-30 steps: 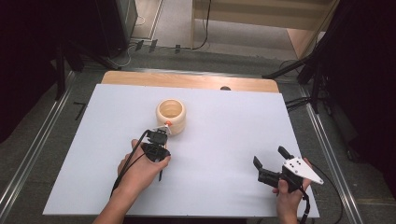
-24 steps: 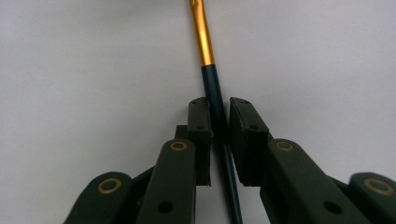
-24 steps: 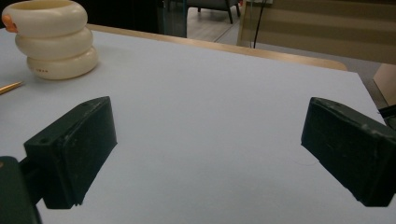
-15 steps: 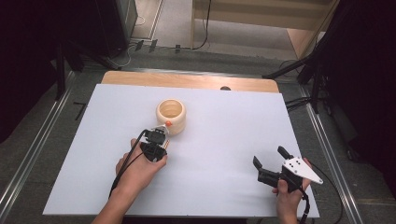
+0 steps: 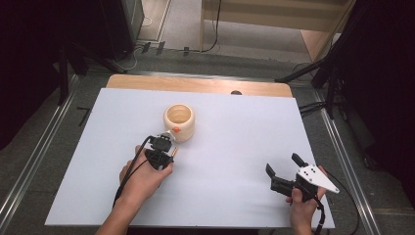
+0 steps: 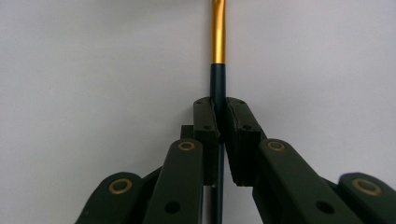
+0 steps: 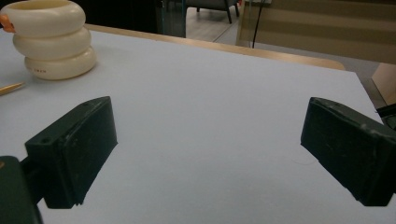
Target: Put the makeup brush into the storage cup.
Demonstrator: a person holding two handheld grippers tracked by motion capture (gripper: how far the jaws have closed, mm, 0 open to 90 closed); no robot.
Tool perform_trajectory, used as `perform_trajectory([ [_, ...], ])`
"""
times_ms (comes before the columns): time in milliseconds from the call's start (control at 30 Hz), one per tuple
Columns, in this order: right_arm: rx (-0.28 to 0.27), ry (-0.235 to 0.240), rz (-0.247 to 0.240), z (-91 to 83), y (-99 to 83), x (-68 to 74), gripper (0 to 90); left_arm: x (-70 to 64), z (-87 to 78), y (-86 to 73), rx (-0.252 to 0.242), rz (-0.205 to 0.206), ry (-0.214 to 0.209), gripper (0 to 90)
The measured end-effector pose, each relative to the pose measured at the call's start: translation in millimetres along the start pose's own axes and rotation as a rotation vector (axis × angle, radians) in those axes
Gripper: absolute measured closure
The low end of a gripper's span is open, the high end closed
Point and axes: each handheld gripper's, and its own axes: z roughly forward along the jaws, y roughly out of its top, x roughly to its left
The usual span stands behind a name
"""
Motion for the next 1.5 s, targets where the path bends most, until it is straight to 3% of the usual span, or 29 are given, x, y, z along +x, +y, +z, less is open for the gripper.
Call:
perform_trajectory([
  [67,0.0,0.0,0.002,-0.1,-0.1,-0.1,3.9,0.3,-0.1,-1.0,-0.012,0.002,-0.004,84.7],
  [400,0.001,0.001,0.001,0.5,-0.4,-0.3,3.9,2.5,-5.4,-5.7,-0.093,0.033,-0.133,84.7],
  [567,0.001,0.0,0.003,0.4,-0.5,-0.5,3.9,3.7,-9.8,-6.5,-0.143,0.041,-0.15,84.7],
  [700,0.002,0.002,0.005,0.4,-0.6,-0.4,3.9,5.2,-11.7,-7.4,-0.189,0.048,-0.194,84.7],
  [1000,0.004,0.0,0.01,0.1,-0.8,-0.9,3.9,5.8,-21.7,-9.9,-0.324,0.081,-0.262,84.7],
  [1200,0.003,0.0,0.006,0.3,-0.7,-0.5,3.9,12.2,-32.2,-12.5,-0.436,0.065,-0.34,84.7],
  [1400,0.001,0.0,0.004,0.4,-0.8,-0.9,3.9,17.8,-40.6,-14.9,-0.535,0.054,-0.365,84.7],
  [1500,0.002,0.001,0.002,0.6,-0.7,-0.5,3.9,19.1,-43.2,-16.4,-0.578,0.067,-0.381,84.7],
])
